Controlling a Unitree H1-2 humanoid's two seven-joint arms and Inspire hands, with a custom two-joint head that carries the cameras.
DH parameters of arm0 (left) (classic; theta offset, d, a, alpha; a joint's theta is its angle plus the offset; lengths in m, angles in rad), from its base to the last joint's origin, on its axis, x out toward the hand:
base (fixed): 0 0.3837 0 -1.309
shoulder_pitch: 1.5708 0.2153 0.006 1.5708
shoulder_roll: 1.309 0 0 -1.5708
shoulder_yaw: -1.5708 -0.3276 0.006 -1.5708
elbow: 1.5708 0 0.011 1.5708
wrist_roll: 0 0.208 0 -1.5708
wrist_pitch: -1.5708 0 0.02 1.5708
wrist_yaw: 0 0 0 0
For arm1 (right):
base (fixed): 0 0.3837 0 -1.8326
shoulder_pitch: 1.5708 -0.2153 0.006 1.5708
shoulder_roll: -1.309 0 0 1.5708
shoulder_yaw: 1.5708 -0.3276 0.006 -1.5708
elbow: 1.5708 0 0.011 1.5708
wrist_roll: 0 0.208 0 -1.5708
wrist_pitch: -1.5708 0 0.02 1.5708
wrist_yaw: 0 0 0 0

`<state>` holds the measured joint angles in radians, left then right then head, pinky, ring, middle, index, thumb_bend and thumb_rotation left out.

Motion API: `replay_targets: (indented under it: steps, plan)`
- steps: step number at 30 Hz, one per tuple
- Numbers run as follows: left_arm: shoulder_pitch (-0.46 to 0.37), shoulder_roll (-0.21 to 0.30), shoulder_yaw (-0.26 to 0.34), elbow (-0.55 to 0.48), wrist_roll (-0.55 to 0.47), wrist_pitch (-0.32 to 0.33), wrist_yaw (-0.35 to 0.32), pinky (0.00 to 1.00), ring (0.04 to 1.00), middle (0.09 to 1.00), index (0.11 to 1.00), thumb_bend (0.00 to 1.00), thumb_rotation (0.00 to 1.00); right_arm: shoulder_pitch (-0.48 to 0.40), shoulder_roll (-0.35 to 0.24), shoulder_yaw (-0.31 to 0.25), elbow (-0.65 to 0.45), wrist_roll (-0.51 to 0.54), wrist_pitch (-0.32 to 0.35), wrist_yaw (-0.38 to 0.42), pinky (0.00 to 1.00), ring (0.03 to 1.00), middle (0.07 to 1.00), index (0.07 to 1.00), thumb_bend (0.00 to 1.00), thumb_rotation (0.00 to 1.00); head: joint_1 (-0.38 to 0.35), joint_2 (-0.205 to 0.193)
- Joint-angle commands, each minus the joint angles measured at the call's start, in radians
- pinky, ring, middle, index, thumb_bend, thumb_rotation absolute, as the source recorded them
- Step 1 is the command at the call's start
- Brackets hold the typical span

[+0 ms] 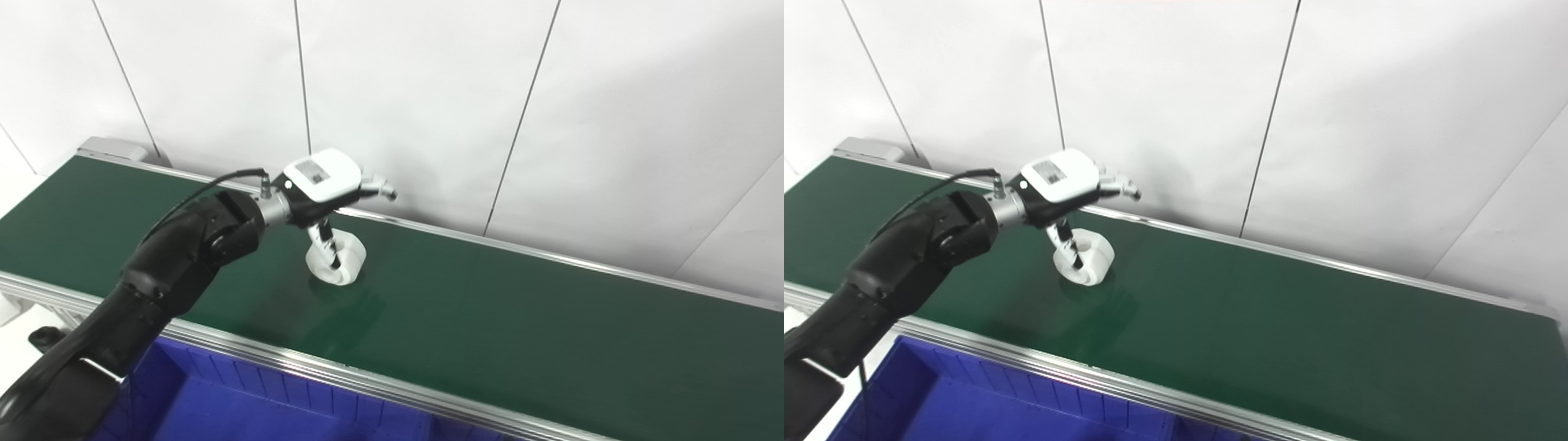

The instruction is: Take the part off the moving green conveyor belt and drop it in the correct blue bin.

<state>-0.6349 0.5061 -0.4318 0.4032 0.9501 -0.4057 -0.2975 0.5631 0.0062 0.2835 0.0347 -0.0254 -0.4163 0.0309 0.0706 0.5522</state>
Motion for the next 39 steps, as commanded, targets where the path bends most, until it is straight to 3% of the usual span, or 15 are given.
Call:
replay_targets:
  steps: [1, 8, 10, 14, 17, 20, 22, 23, 24, 27, 30, 33, 39]
  plan:
    - [-0.077, -0.002, -0.02, 0.037, -0.008, 0.002, -0.012, 0.86, 0.884, 0.888, 0.854, 1.0, 0.25, 0.007, 0.013, 0.005, -0.019, -0.008, -0.044, 0.006, 1.0, 0.999, 1.0, 1.0, 1.0, 1.0, -0.003, 0.002]
    - [-0.092, -0.058, -0.067, 0.141, -0.067, 0.041, -0.12, 0.83, 0.864, 0.858, 0.834, 1.0, 0.25, 0.017, 0.024, 0.01, -0.033, -0.012, -0.038, 0.006, 1.0, 0.99, 0.993, 1.0, 1.0, 1.0, -0.015, 0.009]
    - [-0.09, -0.068, -0.077, 0.155, -0.068, 0.049, -0.12, 0.81, 0.854, 0.853, 0.835, 1.0, 0.24, 0.018, 0.025, 0.011, -0.032, -0.016, -0.04, 0.006, 1.0, 0.987, 0.99, 1.0, 1.0, 1.0, -0.019, 0.011]
    - [-0.08, -0.088, -0.1, 0.182, -0.028, 0.059, -0.032, 0.83, 0.851, 0.849, 0.836, 1.0, 0.25, 0.02, 0.028, 0.016, -0.036, -0.015, -0.041, 0.008, 1.0, 0.986, 0.989, 1.0, 1.0, 1.0, -0.027, 0.013]
    - [-0.076, -0.096, -0.126, 0.217, 0.019, 0.025, 0.122, 0.79, 0.808, 0.805, 0.806, 1.0, 0.22, 0.022, 0.03, 0.019, -0.042, -0.02, -0.039, 0.007, 0.99, 0.984, 0.987, 1.0, 1.0, 1.0, -0.033, 0.011]
    - [-0.066, -0.13, -0.131, 0.288, 0.035, -0.013, 0.331, 0.69, 0.723, 0.726, 0.715, 0.95, 0.07, 0.026, 0.03, 0.021, -0.047, -0.015, -0.042, 0.007, 0.99, 0.98, 0.985, 0.999, 1.0, 1.0, -0.036, 0.013]
    - [-0.064, -0.142, -0.144, 0.324, 0.044, -0.04, 0.438, 0.6, 0.645, 0.677, 0.663, 0.87, 0.02, 0.027, 0.03, 0.023, -0.048, -0.012, -0.044, 0.008, 0.99, 0.982, 0.986, 0.999, 1.0, 1.0, -0.037, 0.014]
    - [-0.064, -0.145, -0.153, 0.337, 0.047, -0.053, 0.481, 0.52, 0.566, 0.58, 0.551, 0.66, 0.01, 0.028, 0.031, 0.023, -0.048, -0.011, -0.044, 0.008, 0.99, 0.984, 0.987, 1.0, 1.0, 1.0, -0.037, 0.014]
    - [-0.063, -0.147, -0.164, 0.343, 0.062, -0.059, 0.527, 0.5, 0.539, 0.547, 0.514, 0.59, 0.0, 0.028, 0.031, 0.024, -0.047, -0.008, -0.047, 0.009, 0.99, 0.985, 0.988, 1.0, 1.0, 1.0, -0.038, 0.015]
    - [-0.069, -0.144, -0.205, 0.345, 0.11, -0.056, 0.617, 0.48, 0.454, 0.524, 0.477, 0.51, 0.0, 0.032, 0.033, 0.024, -0.049, -0.009, -0.048, 0.006, 0.98, 0.978, 0.98, 0.993, 1.0, 1.0, -0.036, 0.018]
    - [-0.085, -0.135, -0.238, 0.33, 0.155, -0.021, 0.615, 0.45, 0.428, 0.523, 0.489, 0.5, 0.0, 0.033, 0.031, 0.026, -0.051, -0.015, -0.047, 0.007, 0.98, 0.979, 0.982, 0.993, 1.0, 1.0, -0.036, 0.018]
    - [-0.098, -0.122, -0.256, 0.298, 0.181, 0.011, 0.562, 0.35, 0.369, 0.474, 0.53, 0.5, 0.0, 0.034, 0.03, 0.027, -0.05, -0.017, -0.049, 0.007, 0.98, 0.975, 0.98, 0.992, 1.0, 1.0, -0.035, 0.019]
    - [-0.114, -0.089, -0.264, 0.224, 0.213, 0.038, 0.494, 0.28, 0.351, 0.45, 0.526, 0.5, 0.0, 0.034, 0.028, 0.029, -0.052, -0.011, -0.05, 0.009, 0.98, 0.978, 0.979, 0.989, 1.0, 1.0, -0.033, 0.021]
